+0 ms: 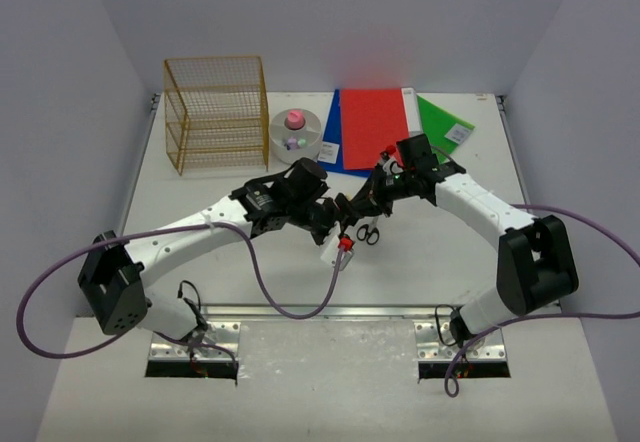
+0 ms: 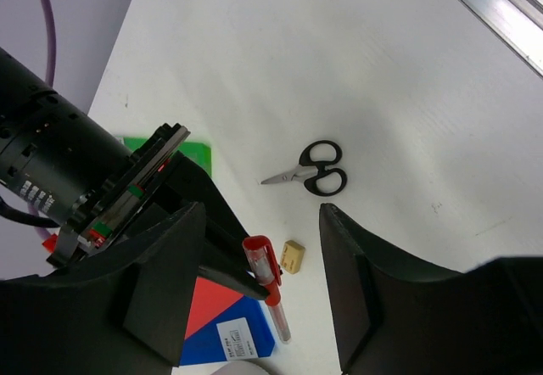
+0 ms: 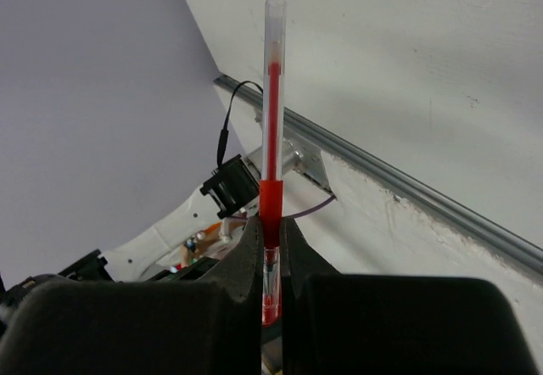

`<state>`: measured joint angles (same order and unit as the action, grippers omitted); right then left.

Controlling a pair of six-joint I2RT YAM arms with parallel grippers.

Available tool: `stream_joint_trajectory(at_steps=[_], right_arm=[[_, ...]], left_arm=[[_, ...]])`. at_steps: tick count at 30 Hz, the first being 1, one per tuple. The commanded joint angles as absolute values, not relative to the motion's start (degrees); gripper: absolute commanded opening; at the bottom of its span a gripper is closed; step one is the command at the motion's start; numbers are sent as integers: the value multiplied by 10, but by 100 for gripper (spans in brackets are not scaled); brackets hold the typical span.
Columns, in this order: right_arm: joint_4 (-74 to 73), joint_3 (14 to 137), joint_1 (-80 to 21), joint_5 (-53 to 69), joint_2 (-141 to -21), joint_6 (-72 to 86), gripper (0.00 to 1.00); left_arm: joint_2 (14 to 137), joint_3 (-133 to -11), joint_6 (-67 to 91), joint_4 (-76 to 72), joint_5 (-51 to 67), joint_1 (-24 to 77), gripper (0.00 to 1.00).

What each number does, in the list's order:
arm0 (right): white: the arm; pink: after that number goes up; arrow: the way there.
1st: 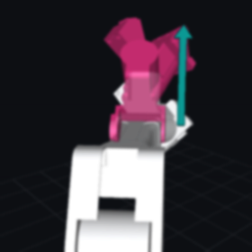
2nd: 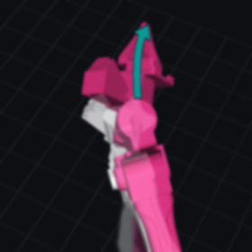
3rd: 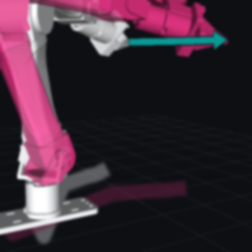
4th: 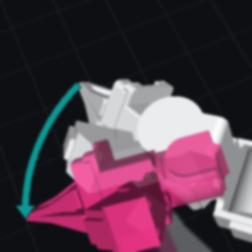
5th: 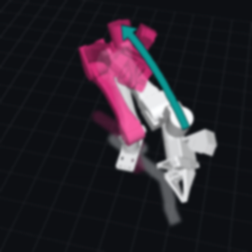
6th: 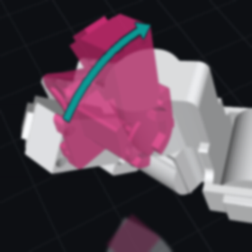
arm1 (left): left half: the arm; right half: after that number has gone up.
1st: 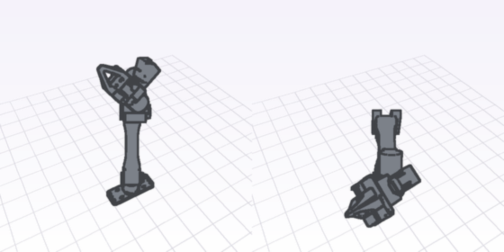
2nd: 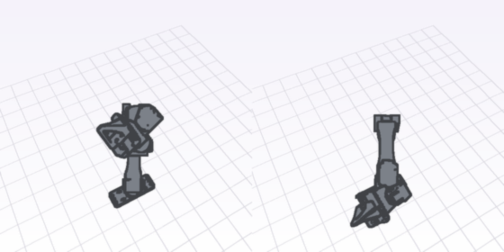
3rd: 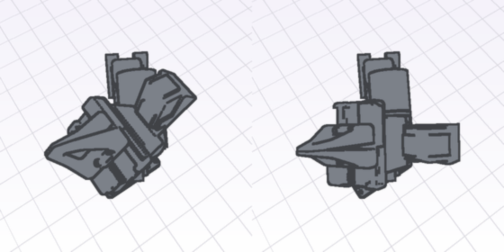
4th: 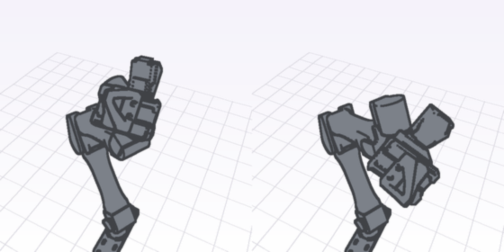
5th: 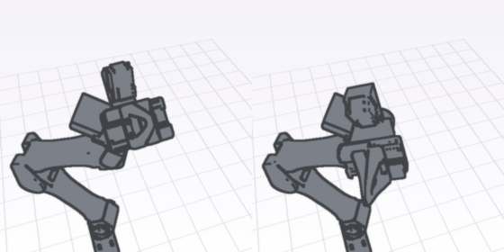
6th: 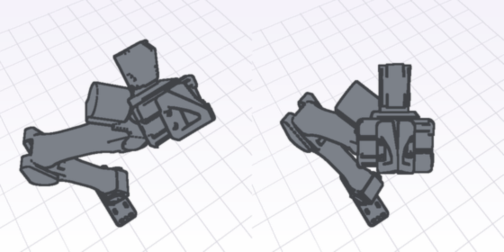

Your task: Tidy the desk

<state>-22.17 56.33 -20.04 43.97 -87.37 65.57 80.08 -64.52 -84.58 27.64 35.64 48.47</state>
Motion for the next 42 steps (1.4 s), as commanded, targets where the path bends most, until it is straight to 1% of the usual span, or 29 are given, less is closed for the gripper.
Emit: stream_joint_trajectory(at_steps=[1, 6, 10, 13, 20, 32, 36, 37, 40, 41, 42], right_arm=[[-233, 597, -214, 438, -849, 602, 0], [-239, 608, -222, 434, -850, 579, 0], [-248, 611, -229, 426, -846, 555, 0], [-254, 609, -230, 419, -843, 540, 0], [-274, 610, -237, 401, -839, 502, 0], [-303, 621, -248, 371, -844, 457, 0], [-306, 623, -250, 367, -846, 448, 0], [-306, 625, -251, 368, -846, 446, 0], [-308, 633, -254, 365, -849, 432, 0], [-309, 633, -255, 364, -849, 428, 0], [-310, 633, -257, 365, -849, 426, 0]], left_arm=[[817, -678, -841, 275, 360, 487, 53], [827, -659, -845, 264, 347, 487, 50], [841, -658, -827, 263, 324, 487, 42], [852, -665, -818, 271, 315, 486, 40], [857, -667, -811, 273, 291, 483, 38], [852, -669, -821, 270, 281, 478, 38], [853, -671, -823, 267, 276, 478, 37], [854, -671, -823, 266, 275, 478, 33], [857, -671, -822, 260, 267, 478, 17], [858, -669, -818, 253, 264, 478, 11], [858, -668, -809, 246, 259, 478, 0]])
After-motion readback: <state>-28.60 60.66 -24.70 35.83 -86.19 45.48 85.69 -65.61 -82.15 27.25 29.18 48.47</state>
